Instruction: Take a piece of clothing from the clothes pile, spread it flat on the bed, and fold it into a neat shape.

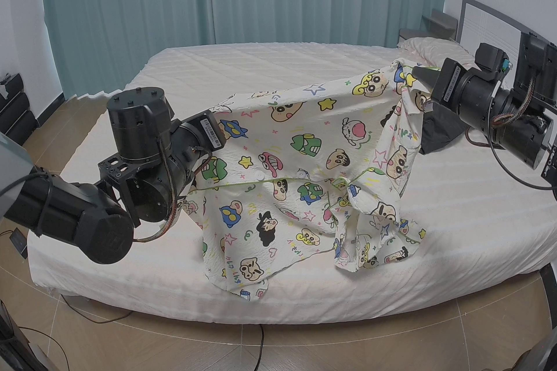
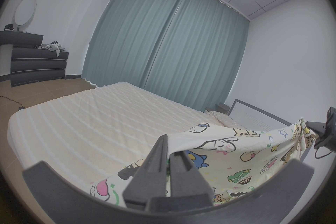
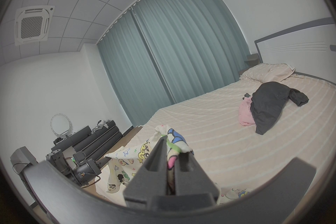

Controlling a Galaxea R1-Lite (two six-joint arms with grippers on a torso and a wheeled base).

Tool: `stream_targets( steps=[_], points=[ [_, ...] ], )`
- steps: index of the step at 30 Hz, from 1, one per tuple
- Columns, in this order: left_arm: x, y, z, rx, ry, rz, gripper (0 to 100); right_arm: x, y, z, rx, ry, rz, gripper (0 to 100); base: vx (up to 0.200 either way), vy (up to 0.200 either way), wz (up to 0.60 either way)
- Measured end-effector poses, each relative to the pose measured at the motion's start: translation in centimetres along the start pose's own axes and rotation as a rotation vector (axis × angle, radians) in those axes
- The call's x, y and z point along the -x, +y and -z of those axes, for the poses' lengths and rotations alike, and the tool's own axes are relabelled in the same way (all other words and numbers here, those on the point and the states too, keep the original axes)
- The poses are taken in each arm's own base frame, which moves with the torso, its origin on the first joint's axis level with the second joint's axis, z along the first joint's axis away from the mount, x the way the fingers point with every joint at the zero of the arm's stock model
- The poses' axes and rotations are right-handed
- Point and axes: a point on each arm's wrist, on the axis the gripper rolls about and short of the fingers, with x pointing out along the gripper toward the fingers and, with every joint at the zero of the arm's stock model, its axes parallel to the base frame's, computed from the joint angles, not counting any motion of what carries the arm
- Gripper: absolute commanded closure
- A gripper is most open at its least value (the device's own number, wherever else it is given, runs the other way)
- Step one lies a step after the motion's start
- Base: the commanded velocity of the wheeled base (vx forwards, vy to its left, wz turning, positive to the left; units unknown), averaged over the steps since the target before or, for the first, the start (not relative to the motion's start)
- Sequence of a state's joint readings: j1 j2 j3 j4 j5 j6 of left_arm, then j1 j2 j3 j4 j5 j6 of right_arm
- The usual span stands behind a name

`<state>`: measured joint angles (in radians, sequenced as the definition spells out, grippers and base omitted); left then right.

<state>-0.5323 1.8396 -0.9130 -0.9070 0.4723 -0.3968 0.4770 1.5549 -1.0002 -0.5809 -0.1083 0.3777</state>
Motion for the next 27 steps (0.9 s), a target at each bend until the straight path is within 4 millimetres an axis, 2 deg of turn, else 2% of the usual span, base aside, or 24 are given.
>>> stream_targets(
  steps=[12,19,22,27],
  points=[
    [-1.5,-0.4,0.4,-0.001,-0.006,-0.003,100,-0.4,-1.0,0.2,0.006,0.004,0.036,100,0.200,0.000,0.00],
    [-3.3,-0.8,0.7,0.004,-0.020,-0.009,100,-1.7,-2.0,-0.2,0.004,-0.068,0.046,100,0.200,0.000,0.00],
    [-4.3,-0.9,1.3,0.002,-0.016,-0.013,100,-2.6,-2.7,0.1,0.005,-0.079,0.062,100,0.200,0.000,0.00],
    [-5.9,-0.7,3.4,-0.022,0.023,-0.037,100,-4.4,-4.2,1.1,0.007,-0.055,0.100,100,0.200,0.000,0.00]
  ],
)
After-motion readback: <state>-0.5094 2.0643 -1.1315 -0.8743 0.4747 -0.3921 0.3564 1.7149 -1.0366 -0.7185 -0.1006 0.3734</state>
